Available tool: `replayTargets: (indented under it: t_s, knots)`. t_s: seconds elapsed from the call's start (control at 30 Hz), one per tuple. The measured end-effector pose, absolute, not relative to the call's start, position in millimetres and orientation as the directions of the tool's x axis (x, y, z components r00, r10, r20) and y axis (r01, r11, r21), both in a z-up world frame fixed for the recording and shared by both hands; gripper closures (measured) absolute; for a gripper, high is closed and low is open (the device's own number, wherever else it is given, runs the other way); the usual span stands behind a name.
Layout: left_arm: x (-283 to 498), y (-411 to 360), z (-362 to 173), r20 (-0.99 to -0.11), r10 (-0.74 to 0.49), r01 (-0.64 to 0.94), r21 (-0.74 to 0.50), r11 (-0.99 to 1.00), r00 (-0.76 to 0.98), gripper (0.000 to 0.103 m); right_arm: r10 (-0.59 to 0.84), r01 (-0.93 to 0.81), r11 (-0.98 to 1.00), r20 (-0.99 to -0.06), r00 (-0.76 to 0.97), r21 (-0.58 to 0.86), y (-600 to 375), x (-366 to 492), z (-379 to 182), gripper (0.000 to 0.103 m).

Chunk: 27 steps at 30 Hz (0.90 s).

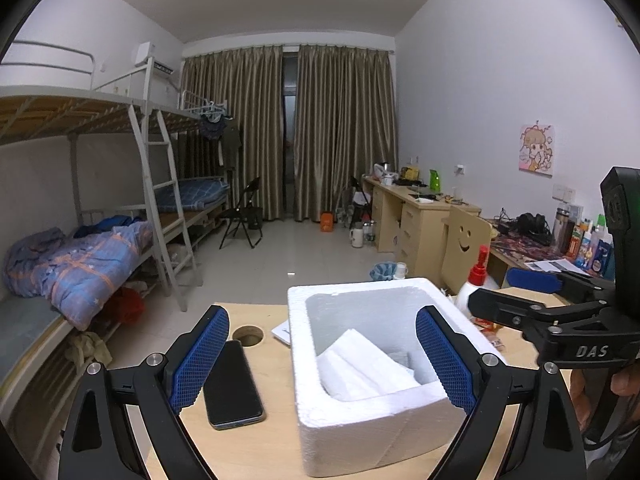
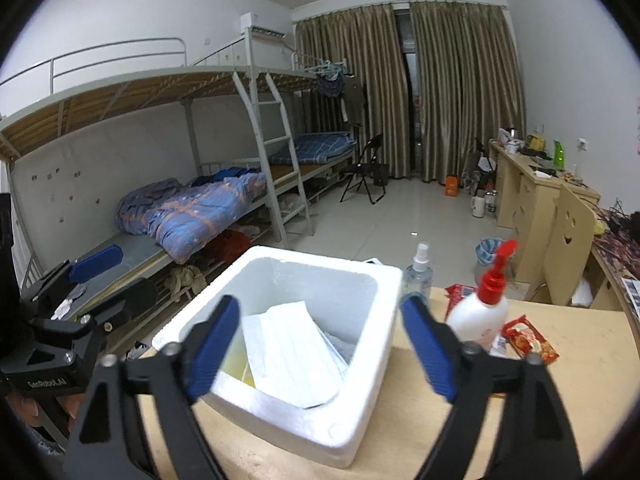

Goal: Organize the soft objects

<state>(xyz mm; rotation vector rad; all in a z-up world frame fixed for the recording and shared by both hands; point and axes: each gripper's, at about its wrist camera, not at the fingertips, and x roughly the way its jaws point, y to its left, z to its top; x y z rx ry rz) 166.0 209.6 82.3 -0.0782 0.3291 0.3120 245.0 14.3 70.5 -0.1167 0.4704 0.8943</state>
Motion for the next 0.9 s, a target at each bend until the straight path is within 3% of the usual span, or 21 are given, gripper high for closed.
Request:
replayTargets:
  t_s: [0.17,0.3,0.9]
  knots:
    - [160,198,87,-0.322,0.278,-0.302,-0.027,0.953,0.905,0.008,0.714,-0.753,0.650,-0.418,0.562,0.097,-5,240,78,0.000]
    - [153,185,91,-0.305,0.283,-0.301,-0.013,0.953,0.909,0.001,0.707,-0.745,0.661,-0.408,0.578,0.091,-14,234,82,0.000]
    - [108,137,120,-0.237,0.243,-0.247,0.013,0.969,0.941,0.000,0.703,-0.728,0.681,-0.344,0.623,0.074,-56,196,93,0.000]
